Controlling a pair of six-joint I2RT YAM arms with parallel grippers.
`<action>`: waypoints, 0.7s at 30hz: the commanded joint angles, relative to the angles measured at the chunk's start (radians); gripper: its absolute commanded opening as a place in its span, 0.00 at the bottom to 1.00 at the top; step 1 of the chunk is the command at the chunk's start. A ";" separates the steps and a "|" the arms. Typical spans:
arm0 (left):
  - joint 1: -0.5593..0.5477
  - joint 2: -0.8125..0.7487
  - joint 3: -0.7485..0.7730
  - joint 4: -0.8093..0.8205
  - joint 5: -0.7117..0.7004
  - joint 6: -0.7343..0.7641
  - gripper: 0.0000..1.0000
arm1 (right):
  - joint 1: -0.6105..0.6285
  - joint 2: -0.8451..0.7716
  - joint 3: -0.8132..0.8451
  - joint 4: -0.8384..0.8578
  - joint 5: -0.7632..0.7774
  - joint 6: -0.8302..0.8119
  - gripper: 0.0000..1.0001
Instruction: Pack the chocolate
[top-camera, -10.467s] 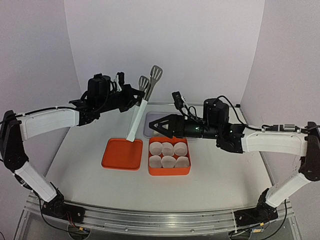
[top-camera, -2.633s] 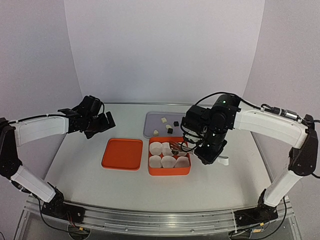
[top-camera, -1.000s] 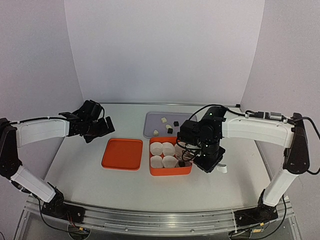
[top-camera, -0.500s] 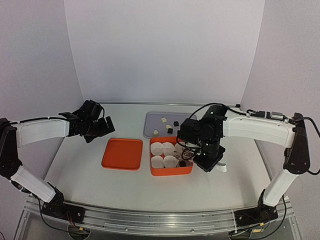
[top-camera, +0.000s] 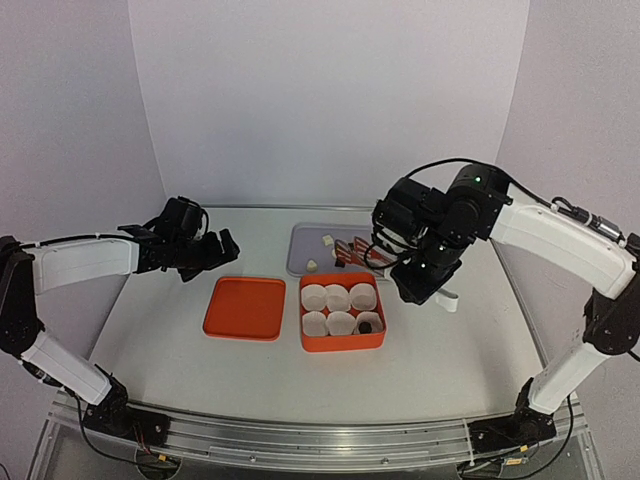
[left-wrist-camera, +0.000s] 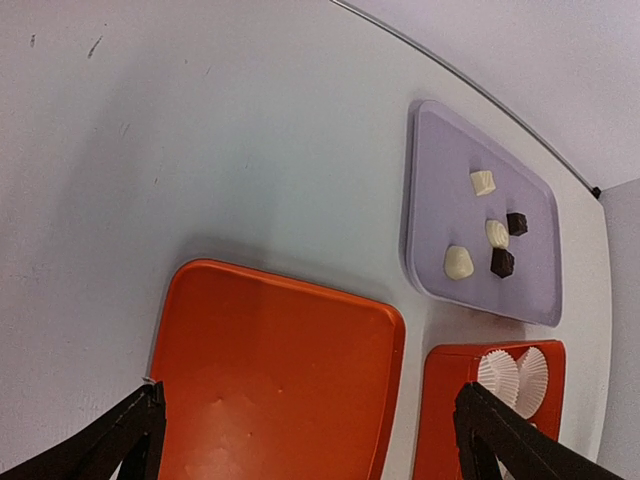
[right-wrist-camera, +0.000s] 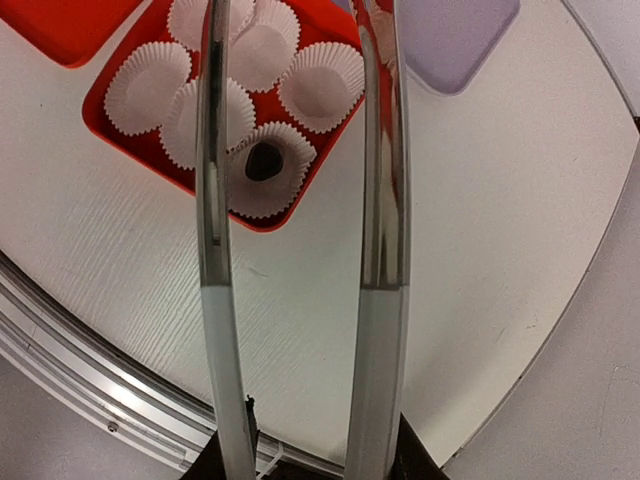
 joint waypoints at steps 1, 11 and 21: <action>0.003 0.026 0.024 0.051 0.054 0.033 1.00 | -0.082 0.093 0.116 -0.164 0.086 -0.032 0.34; 0.003 0.078 0.062 0.033 0.047 0.048 1.00 | -0.279 0.493 0.434 -0.137 0.081 -0.158 0.33; 0.003 0.168 0.132 0.010 0.038 0.075 1.00 | -0.327 0.706 0.622 -0.135 0.079 -0.185 0.34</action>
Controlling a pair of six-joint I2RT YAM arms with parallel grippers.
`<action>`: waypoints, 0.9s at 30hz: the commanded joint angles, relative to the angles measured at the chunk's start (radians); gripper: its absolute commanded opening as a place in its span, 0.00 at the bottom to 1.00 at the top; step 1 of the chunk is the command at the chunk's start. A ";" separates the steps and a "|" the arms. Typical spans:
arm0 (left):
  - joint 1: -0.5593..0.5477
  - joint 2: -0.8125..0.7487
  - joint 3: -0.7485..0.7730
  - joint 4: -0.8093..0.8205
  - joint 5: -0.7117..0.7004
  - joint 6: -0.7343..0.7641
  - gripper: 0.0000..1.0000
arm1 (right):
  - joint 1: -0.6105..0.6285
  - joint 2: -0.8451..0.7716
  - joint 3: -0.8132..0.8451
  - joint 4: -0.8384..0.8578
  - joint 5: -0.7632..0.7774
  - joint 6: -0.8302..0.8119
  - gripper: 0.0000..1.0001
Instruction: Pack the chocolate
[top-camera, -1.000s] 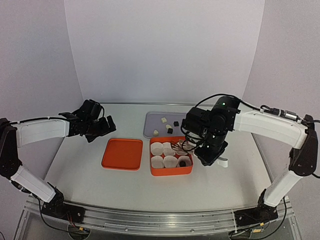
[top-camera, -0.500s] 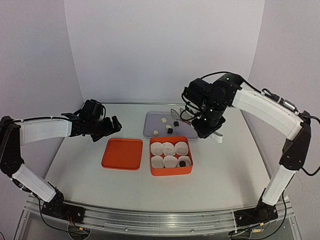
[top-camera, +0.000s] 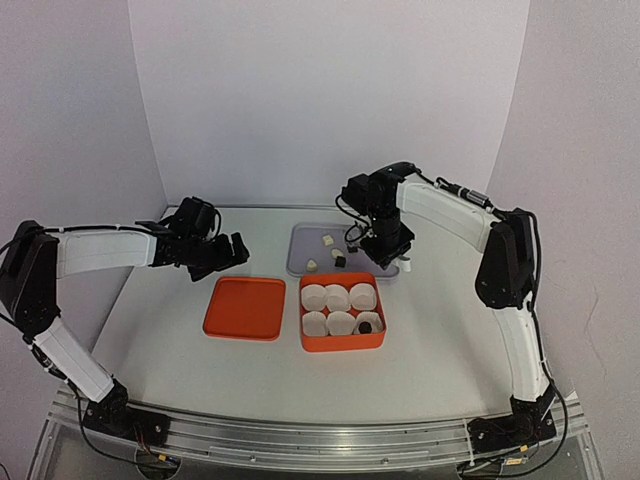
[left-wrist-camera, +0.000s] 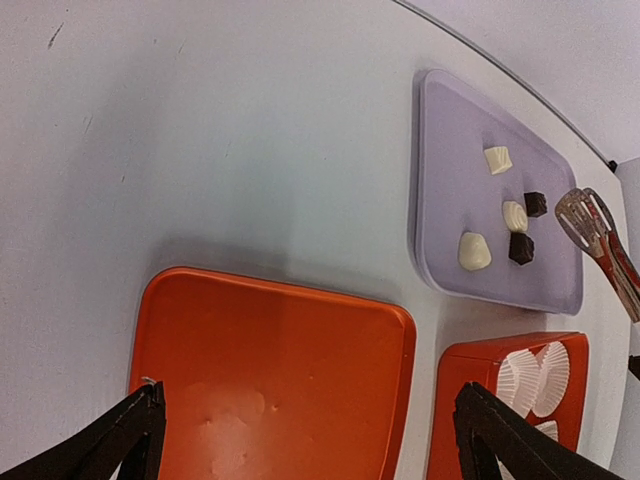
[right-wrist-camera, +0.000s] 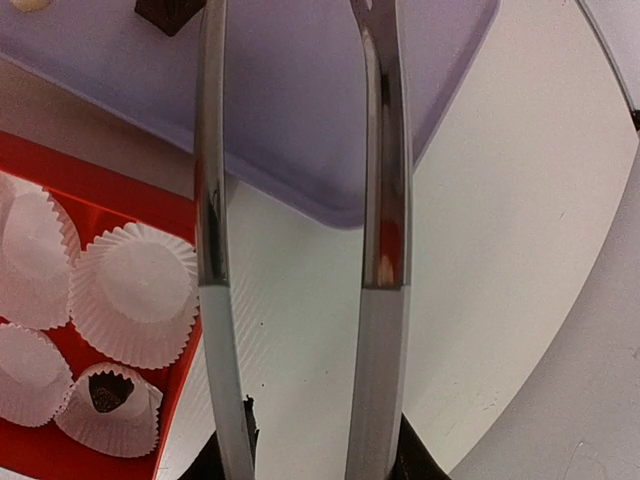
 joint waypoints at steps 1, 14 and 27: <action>0.003 0.043 0.071 -0.003 -0.003 0.034 1.00 | -0.011 0.045 0.100 -0.149 0.003 -0.021 0.34; 0.003 0.066 0.085 -0.003 0.002 0.044 1.00 | -0.015 0.113 0.102 -0.148 0.032 -0.024 0.35; 0.003 0.053 0.058 0.004 0.002 0.042 1.00 | -0.015 0.145 0.111 -0.143 0.035 -0.016 0.29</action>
